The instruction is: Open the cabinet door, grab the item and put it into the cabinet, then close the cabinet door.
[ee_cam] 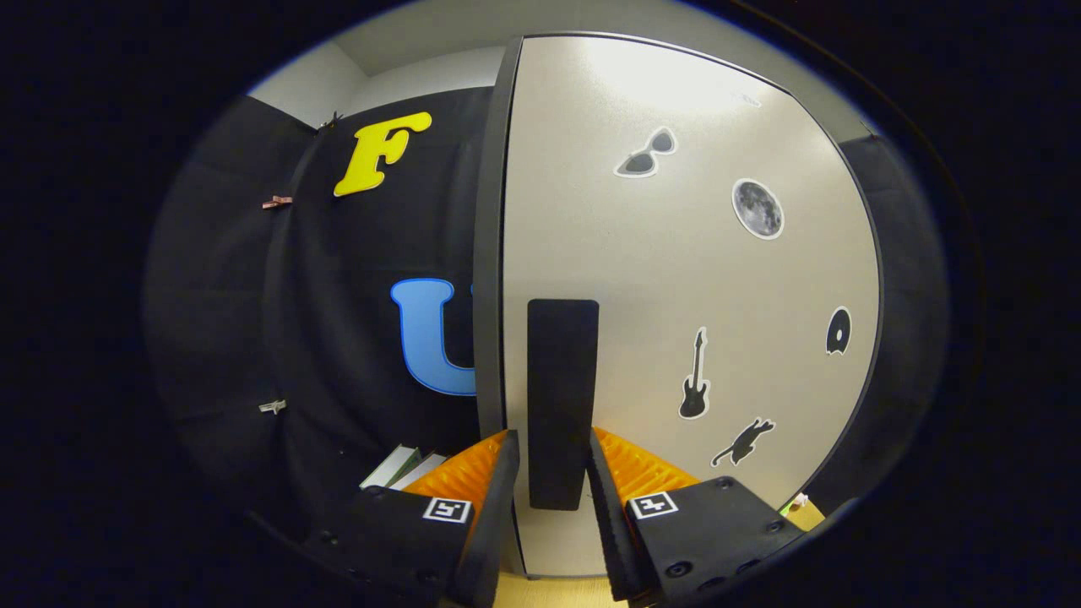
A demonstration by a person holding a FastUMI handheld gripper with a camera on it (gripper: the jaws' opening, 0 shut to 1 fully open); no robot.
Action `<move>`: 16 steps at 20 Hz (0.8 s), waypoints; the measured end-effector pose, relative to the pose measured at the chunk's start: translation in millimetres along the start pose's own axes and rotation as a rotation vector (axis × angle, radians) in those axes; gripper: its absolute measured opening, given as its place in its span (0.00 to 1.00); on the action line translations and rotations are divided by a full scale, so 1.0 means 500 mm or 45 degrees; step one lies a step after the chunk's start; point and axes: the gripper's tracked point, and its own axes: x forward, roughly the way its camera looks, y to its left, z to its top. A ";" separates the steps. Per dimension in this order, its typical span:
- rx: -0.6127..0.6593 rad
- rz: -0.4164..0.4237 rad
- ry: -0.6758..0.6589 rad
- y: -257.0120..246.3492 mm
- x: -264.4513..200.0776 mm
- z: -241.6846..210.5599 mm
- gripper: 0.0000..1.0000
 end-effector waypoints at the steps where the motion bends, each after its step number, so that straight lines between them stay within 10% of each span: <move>1: 0.004 -0.012 0.001 -0.003 -0.005 0.005 0.49; 9: 0.000 0.013 0.007 -0.002 -0.006 0.002 0.16; 16: 0.021 0.058 0.025 -0.002 -0.029 0.000 0.16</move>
